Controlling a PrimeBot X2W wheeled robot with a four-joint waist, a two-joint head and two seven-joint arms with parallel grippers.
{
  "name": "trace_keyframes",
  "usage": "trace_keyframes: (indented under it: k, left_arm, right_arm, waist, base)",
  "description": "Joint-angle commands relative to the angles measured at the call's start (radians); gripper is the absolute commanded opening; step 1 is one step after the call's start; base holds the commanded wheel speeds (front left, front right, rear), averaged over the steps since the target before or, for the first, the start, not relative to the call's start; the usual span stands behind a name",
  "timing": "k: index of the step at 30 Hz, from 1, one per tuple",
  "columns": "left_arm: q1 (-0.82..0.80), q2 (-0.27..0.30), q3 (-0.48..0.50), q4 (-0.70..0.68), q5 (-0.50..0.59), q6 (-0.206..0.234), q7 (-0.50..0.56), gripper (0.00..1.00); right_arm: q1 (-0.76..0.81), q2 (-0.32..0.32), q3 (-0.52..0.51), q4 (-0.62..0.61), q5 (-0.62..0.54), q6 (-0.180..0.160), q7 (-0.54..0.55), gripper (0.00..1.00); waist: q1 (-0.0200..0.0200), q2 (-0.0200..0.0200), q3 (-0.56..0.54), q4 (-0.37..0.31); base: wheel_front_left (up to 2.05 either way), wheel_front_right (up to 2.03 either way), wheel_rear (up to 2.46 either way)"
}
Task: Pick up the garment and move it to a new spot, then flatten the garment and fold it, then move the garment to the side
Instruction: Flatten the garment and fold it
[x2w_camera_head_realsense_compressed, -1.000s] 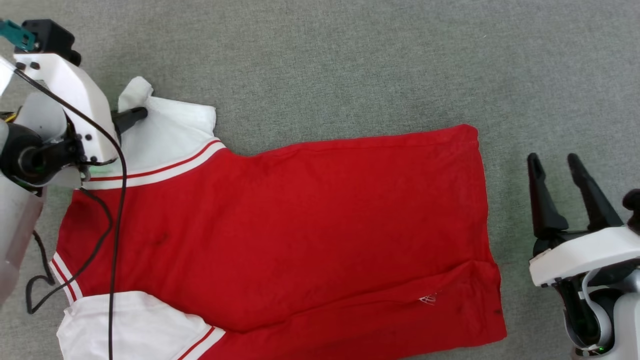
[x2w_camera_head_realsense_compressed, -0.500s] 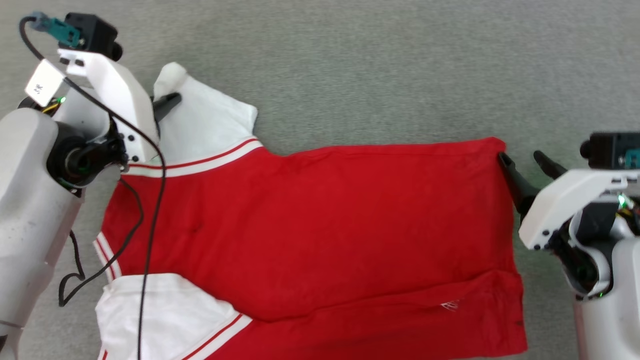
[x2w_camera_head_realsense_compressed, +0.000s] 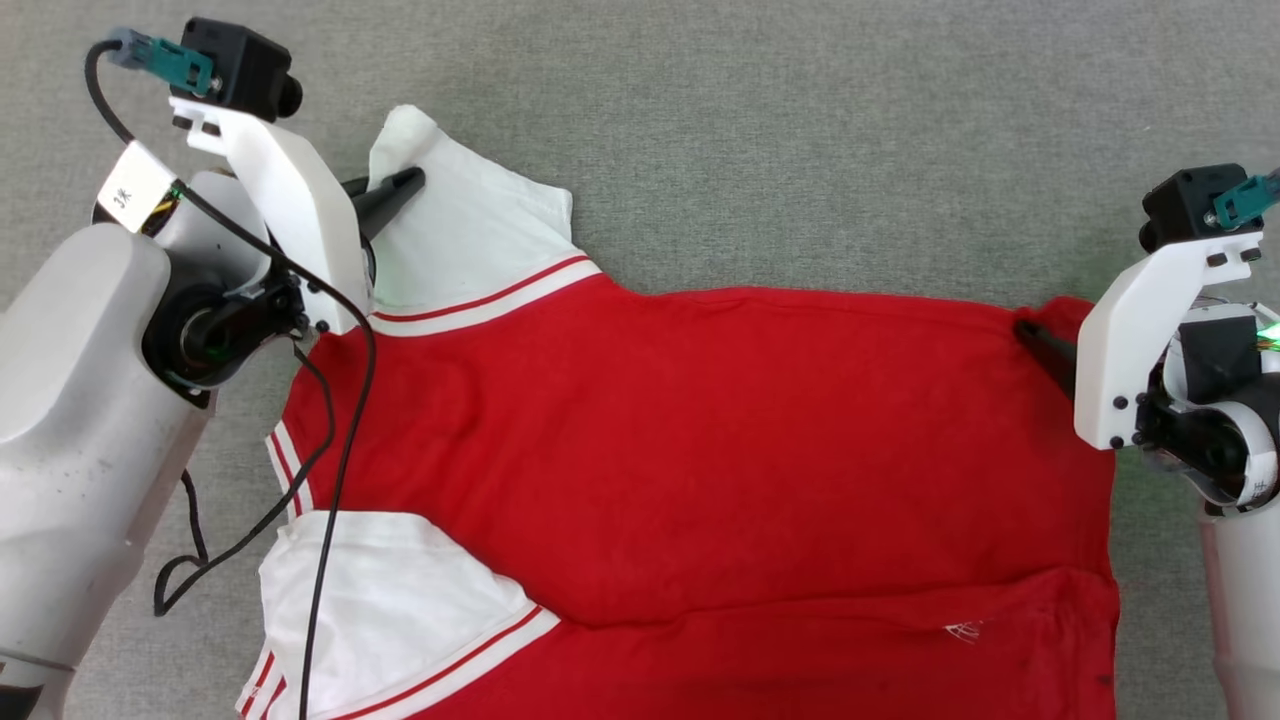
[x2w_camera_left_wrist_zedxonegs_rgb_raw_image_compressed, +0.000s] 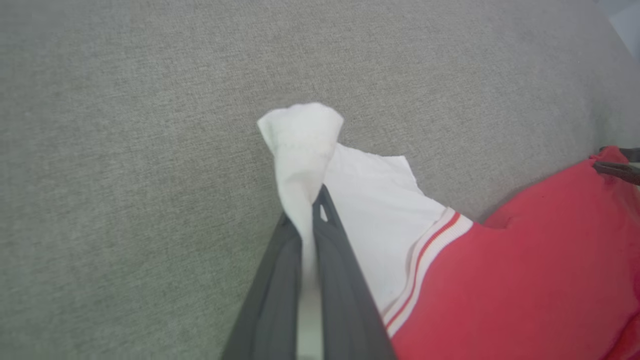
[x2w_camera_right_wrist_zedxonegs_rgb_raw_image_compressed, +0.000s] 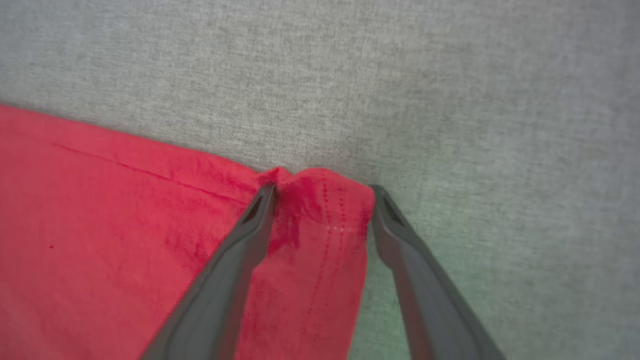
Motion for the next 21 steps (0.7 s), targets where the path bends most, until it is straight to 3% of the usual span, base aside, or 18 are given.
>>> trace_keyframes:
  k: [1, 12, 21]
  left_arm:
    - [0.012, 0.004, 0.003, -0.004, -0.006, -0.002, -0.014, 0.00]
    - [0.102, 0.032, 0.047, -0.019, -0.035, 0.005, -0.120, 0.00]
    - [0.398, 0.070, 0.080, -0.156, -0.068, 0.078, -0.282, 0.00]
  right_arm:
    - [0.043, 0.011, 0.012, 0.039, 0.008, 0.000, 0.045, 0.00]
    - [0.047, 0.020, -0.081, -0.133, -0.002, -0.001, -0.061, 0.00]
    - [0.297, 0.073, -0.139, -0.240, 0.010, -0.001, -0.122, 0.00]
  waist:
    - [0.0001, 0.0000, 0.001, 0.006]
    - [0.0001, 0.0000, -0.065, 0.026]
    - [0.0001, 0.0000, -0.201, 0.057]
  base:
    - [0.00, 0.00, 0.00]
    - [0.00, 0.00, 0.00]
    - [0.00, 0.00, 0.00]
